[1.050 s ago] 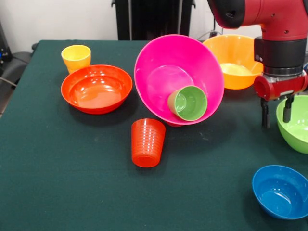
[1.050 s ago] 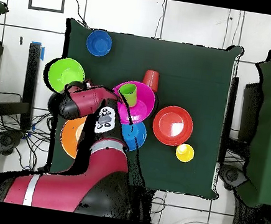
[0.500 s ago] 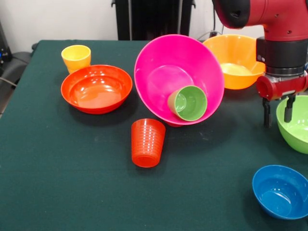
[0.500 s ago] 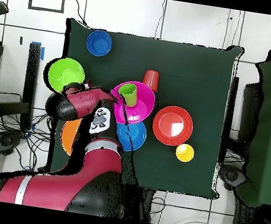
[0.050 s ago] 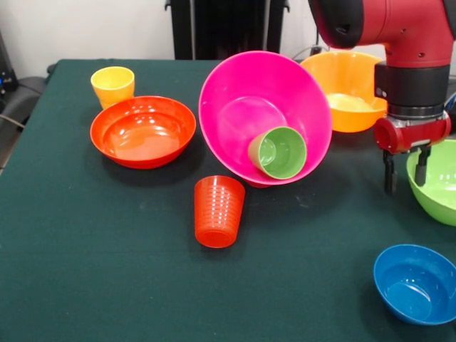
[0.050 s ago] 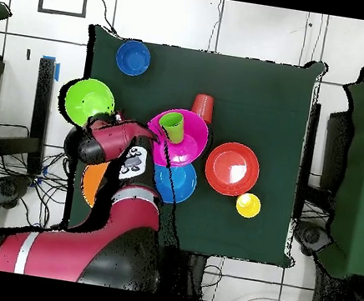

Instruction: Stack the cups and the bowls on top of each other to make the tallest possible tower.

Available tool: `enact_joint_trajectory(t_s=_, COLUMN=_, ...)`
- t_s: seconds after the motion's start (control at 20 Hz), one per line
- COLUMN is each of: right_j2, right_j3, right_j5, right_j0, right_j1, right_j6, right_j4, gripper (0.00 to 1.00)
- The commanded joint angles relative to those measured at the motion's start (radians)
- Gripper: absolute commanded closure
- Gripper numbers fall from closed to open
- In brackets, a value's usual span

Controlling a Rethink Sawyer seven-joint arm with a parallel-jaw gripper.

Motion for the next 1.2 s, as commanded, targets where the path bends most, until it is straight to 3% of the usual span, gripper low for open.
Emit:
enact_joint_trajectory(t_s=0.05, right_j2=0.006, right_j3=-0.063, right_j5=-0.049, right_j0=0.018, right_j1=0.045, right_j6=0.149, right_j4=0.032, gripper=0.0)
enact_joint_trajectory(t_s=0.7, right_j2=0.006, right_j3=-0.039, right_j5=-0.046, right_j0=0.02, right_j1=0.032, right_j6=0.143, right_j4=0.05, gripper=0.0)
enact_joint_trajectory(t_s=0.95, right_j2=0.001, right_j3=-0.018, right_j5=-0.003, right_j0=0.022, right_j1=-0.001, right_j6=0.133, right_j4=0.057, gripper=0.0)
enact_joint_trajectory(t_s=1.0, right_j2=-0.002, right_j3=-0.013, right_j5=-0.002, right_j0=0.024, right_j1=-0.005, right_j6=0.133, right_j4=0.061, gripper=1.0)
enact_joint_trajectory(t_s=1.2, right_j2=0.006, right_j3=-0.005, right_j5=-0.009, right_j0=0.018, right_j1=-0.011, right_j6=0.131, right_j4=0.058, gripper=1.0)
